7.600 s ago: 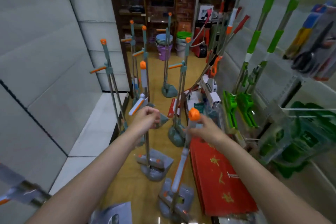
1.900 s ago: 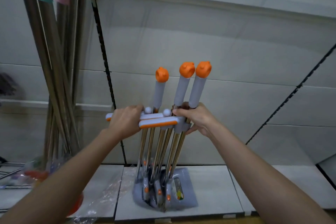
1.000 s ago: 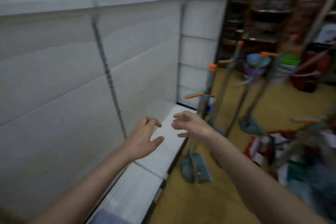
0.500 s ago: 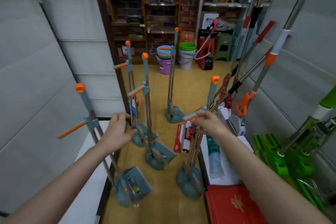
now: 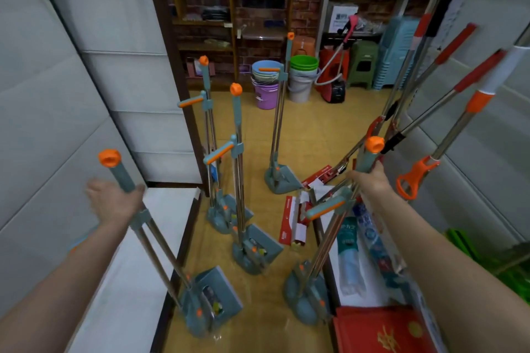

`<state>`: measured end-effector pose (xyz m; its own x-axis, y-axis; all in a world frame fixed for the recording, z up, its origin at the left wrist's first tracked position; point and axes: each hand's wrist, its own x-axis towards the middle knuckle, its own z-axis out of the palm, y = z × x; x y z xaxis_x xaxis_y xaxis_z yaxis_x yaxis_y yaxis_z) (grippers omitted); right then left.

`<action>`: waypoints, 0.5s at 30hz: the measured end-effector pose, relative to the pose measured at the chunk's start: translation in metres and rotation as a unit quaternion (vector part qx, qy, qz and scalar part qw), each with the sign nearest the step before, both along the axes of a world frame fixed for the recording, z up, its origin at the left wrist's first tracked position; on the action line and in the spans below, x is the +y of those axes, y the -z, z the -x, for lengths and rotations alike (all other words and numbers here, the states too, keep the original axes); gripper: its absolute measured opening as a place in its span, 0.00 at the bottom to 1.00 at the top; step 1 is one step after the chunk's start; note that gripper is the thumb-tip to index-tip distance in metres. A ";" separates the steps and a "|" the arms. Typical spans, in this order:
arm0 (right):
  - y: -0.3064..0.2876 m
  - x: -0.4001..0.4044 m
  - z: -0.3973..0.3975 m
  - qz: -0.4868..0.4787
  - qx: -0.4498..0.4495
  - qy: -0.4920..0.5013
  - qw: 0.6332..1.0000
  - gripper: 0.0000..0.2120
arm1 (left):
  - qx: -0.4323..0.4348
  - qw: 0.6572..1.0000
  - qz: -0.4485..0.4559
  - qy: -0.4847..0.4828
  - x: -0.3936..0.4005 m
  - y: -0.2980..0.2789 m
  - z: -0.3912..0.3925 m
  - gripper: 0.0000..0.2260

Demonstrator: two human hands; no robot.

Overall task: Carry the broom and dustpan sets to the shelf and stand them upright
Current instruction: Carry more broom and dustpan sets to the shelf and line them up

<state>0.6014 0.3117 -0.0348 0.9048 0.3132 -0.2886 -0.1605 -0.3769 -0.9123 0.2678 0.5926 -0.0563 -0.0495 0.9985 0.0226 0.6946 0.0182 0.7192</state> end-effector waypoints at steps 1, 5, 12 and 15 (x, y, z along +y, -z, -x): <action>0.001 0.003 -0.001 0.001 -0.006 -0.010 1.000 0.29 | -0.026 0.999 0.027 0.031 0.008 0.006 0.002 0.31; 0.003 0.004 0.005 0.069 -0.015 -0.074 0.995 0.15 | -0.062 0.989 0.080 0.110 0.005 0.018 0.006 0.19; 0.015 0.001 0.061 0.186 -0.100 -0.221 0.952 0.10 | 0.134 0.961 0.084 0.226 -0.058 0.042 0.042 0.12; 0.016 0.003 0.094 0.198 -0.138 -0.268 0.933 0.14 | 0.163 0.959 0.063 0.224 -0.083 0.047 0.064 0.09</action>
